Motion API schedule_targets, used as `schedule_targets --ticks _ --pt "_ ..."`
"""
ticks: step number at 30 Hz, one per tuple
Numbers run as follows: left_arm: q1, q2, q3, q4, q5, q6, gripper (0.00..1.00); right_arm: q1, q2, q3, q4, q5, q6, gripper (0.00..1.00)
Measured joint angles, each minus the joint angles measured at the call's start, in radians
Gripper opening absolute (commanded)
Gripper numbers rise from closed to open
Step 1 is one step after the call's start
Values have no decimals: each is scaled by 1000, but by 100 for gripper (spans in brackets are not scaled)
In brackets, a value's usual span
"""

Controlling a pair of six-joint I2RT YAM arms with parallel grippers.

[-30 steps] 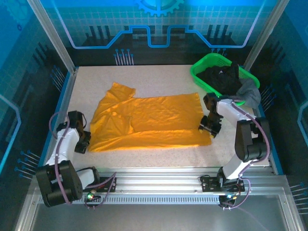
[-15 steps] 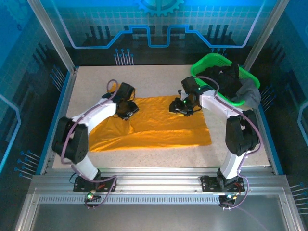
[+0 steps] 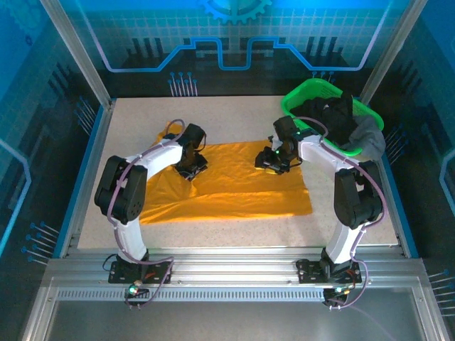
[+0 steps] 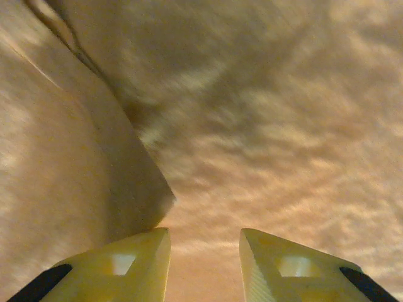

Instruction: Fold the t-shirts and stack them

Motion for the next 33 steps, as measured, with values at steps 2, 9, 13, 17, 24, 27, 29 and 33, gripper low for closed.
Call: schedule_targets --ticks 2,9,13,17,24,27,29,33 --pt "26 0 -27 0 -16 12 36 0 0 -3 0 -2 0 45" --pt "97 -32 -94 -1 -47 47 36 0 0 -3 4 -2 4 45" --pt "103 -58 -111 -1 -52 60 36 0 0 -3 6 -2 7 44" --pt "103 -63 -120 -1 -52 60 36 0 0 -3 6 -2 7 44" --pt "103 -84 -129 -5 -53 60 43 0 0 -3 6 -2 7 44" --pt "103 -94 -135 -9 -52 60 44 0 0 -3 6 -3 7 44" --pt "102 -97 -140 -10 -52 59 43 0 0 -3 6 -2 7 43" --pt "69 -129 -138 -27 -85 60 38 0 0 -5 7 -3 7 43"
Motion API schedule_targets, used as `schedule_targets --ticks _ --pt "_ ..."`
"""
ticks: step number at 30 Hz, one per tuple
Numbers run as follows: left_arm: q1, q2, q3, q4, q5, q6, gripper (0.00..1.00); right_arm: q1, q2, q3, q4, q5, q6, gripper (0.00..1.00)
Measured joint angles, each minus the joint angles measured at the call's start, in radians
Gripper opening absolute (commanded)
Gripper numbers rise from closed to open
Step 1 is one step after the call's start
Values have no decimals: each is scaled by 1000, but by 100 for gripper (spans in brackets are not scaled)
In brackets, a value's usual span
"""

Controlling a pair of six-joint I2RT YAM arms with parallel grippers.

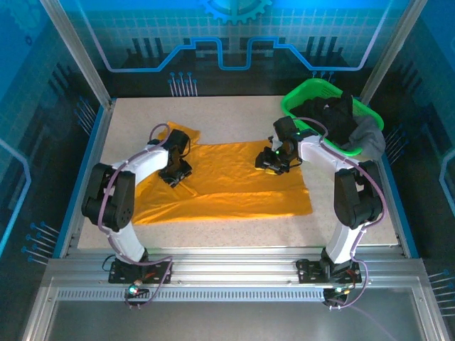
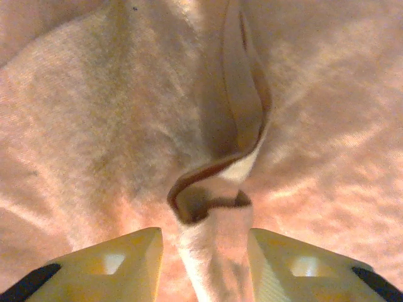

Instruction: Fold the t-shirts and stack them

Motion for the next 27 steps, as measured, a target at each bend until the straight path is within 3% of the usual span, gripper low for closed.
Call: schedule_targets --ticks 6,27 --pt "-77 -40 80 -44 -42 0 35 0 -8 -23 8 -14 0 42" --pt "-79 64 -15 44 -69 34 37 2 -50 -60 27 -34 0 42"
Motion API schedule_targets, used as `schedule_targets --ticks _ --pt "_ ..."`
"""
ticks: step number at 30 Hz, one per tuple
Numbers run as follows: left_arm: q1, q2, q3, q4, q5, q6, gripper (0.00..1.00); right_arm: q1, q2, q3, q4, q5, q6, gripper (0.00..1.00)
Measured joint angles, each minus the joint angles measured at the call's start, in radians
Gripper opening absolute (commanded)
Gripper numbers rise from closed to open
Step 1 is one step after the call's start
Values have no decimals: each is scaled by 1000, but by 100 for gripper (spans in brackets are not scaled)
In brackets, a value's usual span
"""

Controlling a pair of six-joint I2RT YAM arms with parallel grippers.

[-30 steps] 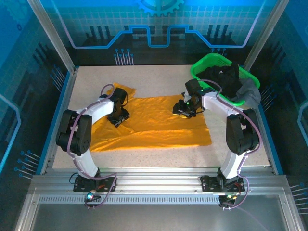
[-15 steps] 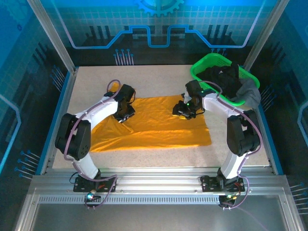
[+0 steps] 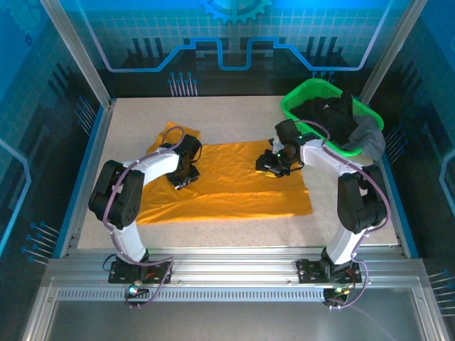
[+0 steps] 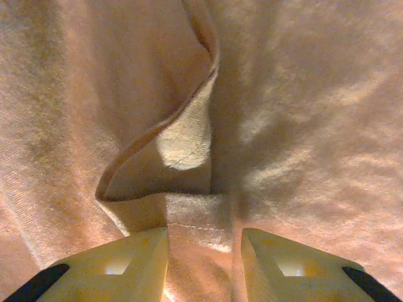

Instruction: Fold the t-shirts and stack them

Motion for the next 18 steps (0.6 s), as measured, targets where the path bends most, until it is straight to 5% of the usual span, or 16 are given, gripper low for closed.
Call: schedule_targets --ticks 7,18 --pt "0 3 -13 12 -3 1 34 0 0 0 0 -8 0 41" --pt "0 3 -13 10 -18 15 14 0 0 0 0 -11 0 41"
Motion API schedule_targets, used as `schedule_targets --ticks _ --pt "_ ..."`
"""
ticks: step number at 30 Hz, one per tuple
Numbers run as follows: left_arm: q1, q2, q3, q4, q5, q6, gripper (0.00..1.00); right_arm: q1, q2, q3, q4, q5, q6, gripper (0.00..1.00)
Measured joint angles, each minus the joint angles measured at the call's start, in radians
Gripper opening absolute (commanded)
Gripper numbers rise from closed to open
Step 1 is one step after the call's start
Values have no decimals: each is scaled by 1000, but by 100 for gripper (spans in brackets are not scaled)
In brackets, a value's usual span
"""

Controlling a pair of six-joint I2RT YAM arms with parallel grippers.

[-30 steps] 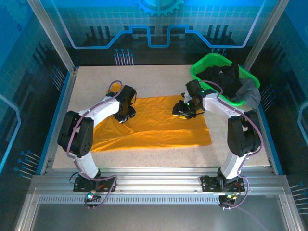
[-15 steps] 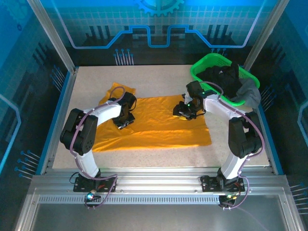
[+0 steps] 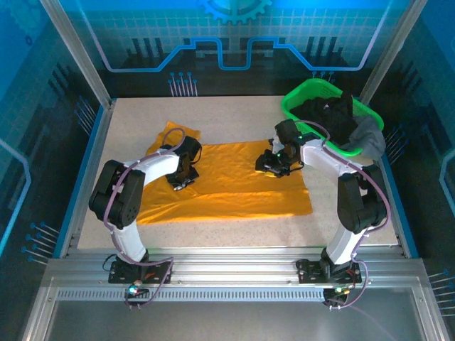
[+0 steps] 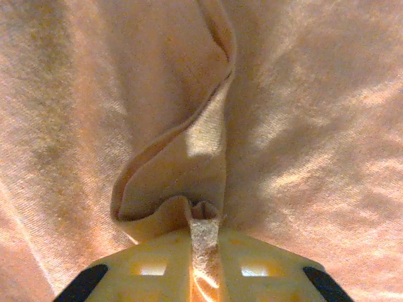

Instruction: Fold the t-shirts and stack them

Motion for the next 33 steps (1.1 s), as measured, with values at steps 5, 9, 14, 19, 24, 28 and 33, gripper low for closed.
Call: schedule_targets --ticks 5,9,14,19,24,28,33 --pt "0 -9 2 -2 0 2 10 0 0 0 0 0 0 41" --pt "-7 -21 23 -14 -3 8 8 0 2 0 0 -1 0 41" --pt "-34 -22 64 -21 -13 35 5 0 5 0 0 -1 0 41" --pt "-60 -22 89 -27 -19 76 4 0 9 0 0 -1 0 41" --pt "-92 -12 123 -27 -23 136 4 0 10 0 0 -1 0 41" --pt "-111 24 144 -27 -24 181 4 0 10 0 0 -1 0 41" --pt "-122 69 150 -26 -26 230 13 0 10 0 0 -1 0 41"
